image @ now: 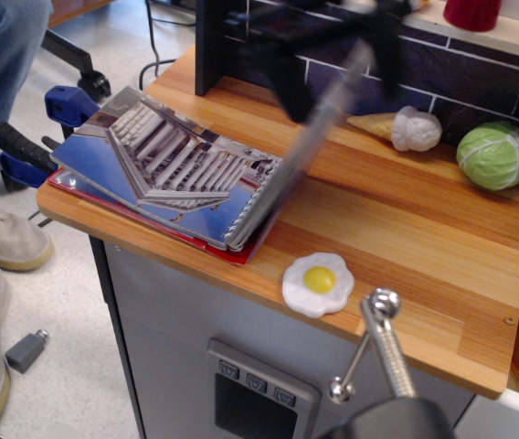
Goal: Open book
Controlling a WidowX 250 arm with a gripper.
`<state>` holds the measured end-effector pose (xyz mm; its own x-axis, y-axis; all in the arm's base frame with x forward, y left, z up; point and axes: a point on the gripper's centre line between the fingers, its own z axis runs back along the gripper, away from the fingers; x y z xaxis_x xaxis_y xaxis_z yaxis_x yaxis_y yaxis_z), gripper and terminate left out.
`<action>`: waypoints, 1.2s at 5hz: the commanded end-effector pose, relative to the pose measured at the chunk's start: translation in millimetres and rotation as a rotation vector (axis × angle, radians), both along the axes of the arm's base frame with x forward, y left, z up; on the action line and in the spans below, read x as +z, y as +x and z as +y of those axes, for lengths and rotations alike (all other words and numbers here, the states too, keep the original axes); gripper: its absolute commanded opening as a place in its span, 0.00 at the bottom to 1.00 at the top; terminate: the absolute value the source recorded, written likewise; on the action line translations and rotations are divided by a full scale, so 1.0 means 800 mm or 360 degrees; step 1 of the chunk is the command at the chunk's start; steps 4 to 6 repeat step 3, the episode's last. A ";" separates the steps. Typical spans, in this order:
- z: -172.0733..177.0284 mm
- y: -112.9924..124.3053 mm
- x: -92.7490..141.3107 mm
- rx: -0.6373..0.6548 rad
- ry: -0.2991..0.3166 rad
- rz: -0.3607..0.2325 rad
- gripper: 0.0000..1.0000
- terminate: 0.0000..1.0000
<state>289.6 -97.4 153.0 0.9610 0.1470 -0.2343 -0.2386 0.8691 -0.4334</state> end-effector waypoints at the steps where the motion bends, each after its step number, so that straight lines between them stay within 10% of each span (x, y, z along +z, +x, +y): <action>1: -0.049 -0.009 0.021 0.0064 0.0164 -0.0057 1.00 0.00; 2: -0.053 -0.011 0.010 0.0108 0.0337 -0.0145 1.00 0.00; 3: -0.036 -0.007 0.006 0.0234 0.0542 -0.0206 1.00 1.00; 6: -0.036 -0.007 0.006 0.0234 0.0542 -0.0206 1.00 1.00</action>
